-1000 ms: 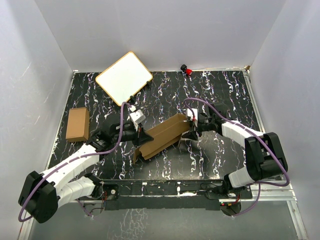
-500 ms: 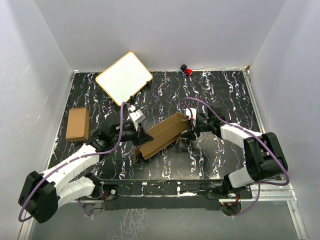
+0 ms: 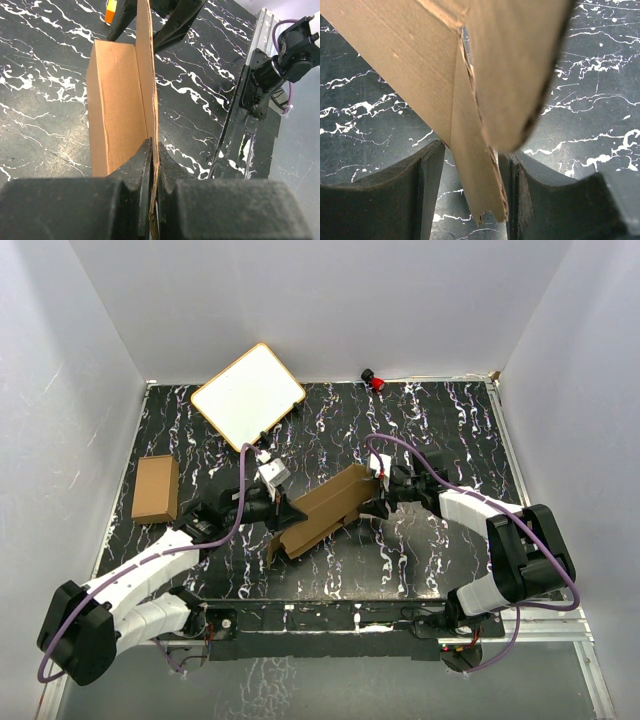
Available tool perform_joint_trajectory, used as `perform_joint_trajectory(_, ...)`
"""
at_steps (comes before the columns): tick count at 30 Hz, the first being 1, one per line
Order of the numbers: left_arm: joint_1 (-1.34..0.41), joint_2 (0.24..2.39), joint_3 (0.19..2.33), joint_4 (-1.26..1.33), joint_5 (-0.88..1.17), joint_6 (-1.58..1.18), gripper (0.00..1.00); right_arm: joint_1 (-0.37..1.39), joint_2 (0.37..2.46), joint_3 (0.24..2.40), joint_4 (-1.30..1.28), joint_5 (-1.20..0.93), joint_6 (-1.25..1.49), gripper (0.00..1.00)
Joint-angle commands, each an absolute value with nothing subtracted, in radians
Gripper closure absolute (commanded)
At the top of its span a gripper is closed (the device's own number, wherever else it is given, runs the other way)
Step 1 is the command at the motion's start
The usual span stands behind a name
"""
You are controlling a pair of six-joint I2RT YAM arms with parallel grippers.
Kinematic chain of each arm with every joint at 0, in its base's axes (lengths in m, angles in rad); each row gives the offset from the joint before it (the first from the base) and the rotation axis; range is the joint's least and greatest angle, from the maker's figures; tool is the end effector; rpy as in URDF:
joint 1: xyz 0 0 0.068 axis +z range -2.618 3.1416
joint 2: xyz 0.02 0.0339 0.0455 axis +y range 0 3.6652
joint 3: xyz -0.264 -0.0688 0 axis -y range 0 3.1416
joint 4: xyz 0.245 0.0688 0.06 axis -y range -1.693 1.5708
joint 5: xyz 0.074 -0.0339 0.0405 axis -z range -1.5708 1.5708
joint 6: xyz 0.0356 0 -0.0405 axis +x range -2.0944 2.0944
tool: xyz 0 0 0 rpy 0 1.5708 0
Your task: Fold the paper box
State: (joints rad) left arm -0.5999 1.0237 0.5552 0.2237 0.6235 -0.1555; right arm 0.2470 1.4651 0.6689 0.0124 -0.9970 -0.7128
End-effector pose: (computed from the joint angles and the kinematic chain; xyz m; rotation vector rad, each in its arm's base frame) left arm 0.1766 -0.1460 0.2569 0.8620 1.7022 -1.0871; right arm 0.2569 0.0956 0.1770 -1.3404 1.5844 0.8782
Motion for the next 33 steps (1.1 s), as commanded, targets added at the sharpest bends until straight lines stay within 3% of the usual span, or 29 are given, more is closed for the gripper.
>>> perform_joint_trajectory(1,-0.599,1.027,0.554,0.238,0.642,-0.178,1.00,0.259,1.456,0.668,0.113,-1.034,-0.681,0.50)
perform_joint_trajectory(17,-0.568,1.030,0.543,0.294,0.683,-0.236,1.00,0.281,1.465,0.676,0.107,-1.006,-0.681,0.67)
perform_joint_trajectory(25,-0.552,1.035,0.531,0.324,0.689,-0.269,1.00,0.281,1.470,0.679,0.121,-1.034,-0.659,0.82)
perform_joint_trajectory(33,-0.538,1.031,0.529,0.366,0.692,-0.322,1.00,0.281,1.472,0.695,0.109,-1.048,-0.625,0.87)
